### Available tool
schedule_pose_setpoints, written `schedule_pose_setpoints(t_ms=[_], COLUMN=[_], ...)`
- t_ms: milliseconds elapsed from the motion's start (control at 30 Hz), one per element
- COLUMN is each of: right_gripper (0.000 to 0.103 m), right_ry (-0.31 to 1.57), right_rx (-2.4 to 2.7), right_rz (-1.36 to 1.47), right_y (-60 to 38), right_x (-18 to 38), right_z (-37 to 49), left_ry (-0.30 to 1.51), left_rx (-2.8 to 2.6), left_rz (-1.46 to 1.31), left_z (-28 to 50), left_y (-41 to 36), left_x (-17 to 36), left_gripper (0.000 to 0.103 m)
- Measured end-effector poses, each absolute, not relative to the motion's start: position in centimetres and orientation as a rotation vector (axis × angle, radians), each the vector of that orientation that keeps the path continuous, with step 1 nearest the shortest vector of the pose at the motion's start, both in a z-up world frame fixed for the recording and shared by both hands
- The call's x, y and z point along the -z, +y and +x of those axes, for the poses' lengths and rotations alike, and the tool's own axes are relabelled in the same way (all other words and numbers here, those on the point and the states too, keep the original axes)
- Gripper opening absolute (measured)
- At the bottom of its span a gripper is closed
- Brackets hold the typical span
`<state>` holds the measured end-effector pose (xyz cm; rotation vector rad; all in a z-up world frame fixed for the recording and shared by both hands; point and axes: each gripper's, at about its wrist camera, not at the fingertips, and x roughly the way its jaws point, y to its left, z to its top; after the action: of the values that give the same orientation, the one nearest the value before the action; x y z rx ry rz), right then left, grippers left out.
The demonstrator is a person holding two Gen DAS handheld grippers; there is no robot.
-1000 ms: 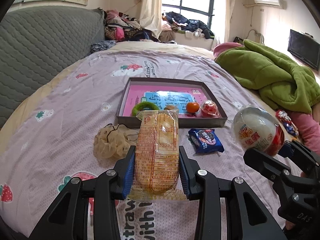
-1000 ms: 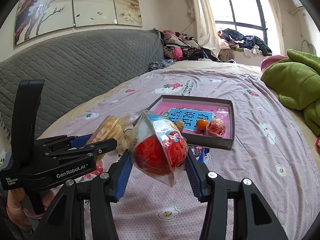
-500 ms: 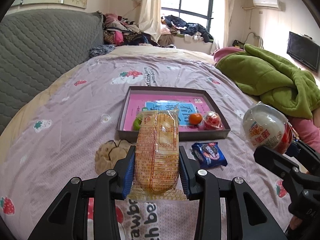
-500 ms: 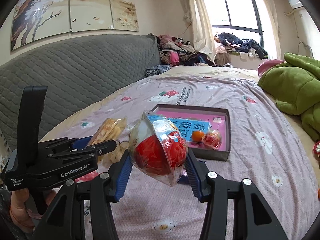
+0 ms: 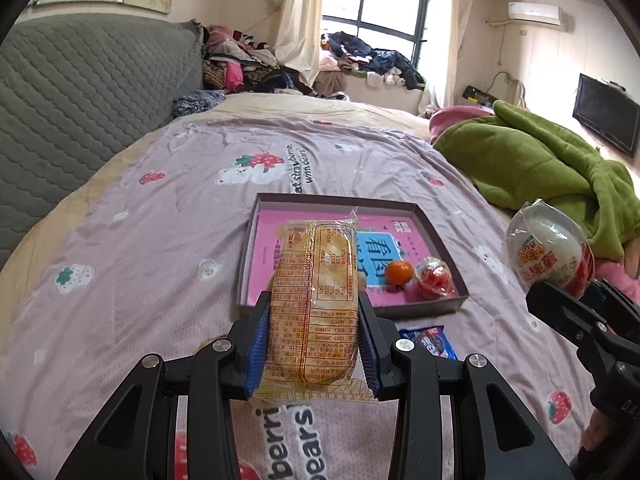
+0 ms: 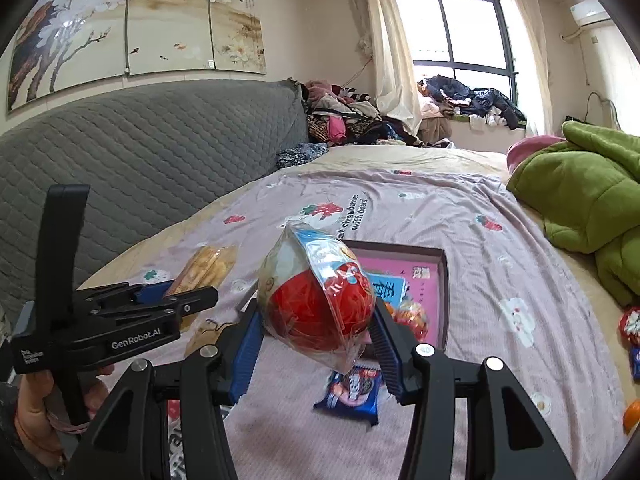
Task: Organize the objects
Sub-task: 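Carry the cake pack in left tool and candy egg in right tool over the tray, then lower the cake pack onto the book and open left tool while right tool releases the egg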
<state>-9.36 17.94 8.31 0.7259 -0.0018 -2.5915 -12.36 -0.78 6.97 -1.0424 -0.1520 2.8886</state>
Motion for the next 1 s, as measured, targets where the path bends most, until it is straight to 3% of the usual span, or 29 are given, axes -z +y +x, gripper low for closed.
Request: schedule_pose_setpoints(t_ms=[500,1000], right_gripper=[0.052,0.052], right_ry=[0.089,0.146], right_rx=[2.614,2.603], right_rz=[0.818,1.067], right_y=[14.4,13.1], right_x=[-5.7,1.0], right_z=[-16.6,-24.0], left_ry=[-0.133,-0.055], left_rx=[-2.857,-2.783], left_rz=[-1.133,-1.389], left_z=[-20.0,-28.0], left_y=[-1.6,-1.8], left_x=[-6.4,0.4], left_gripper=[0.040,0.040])
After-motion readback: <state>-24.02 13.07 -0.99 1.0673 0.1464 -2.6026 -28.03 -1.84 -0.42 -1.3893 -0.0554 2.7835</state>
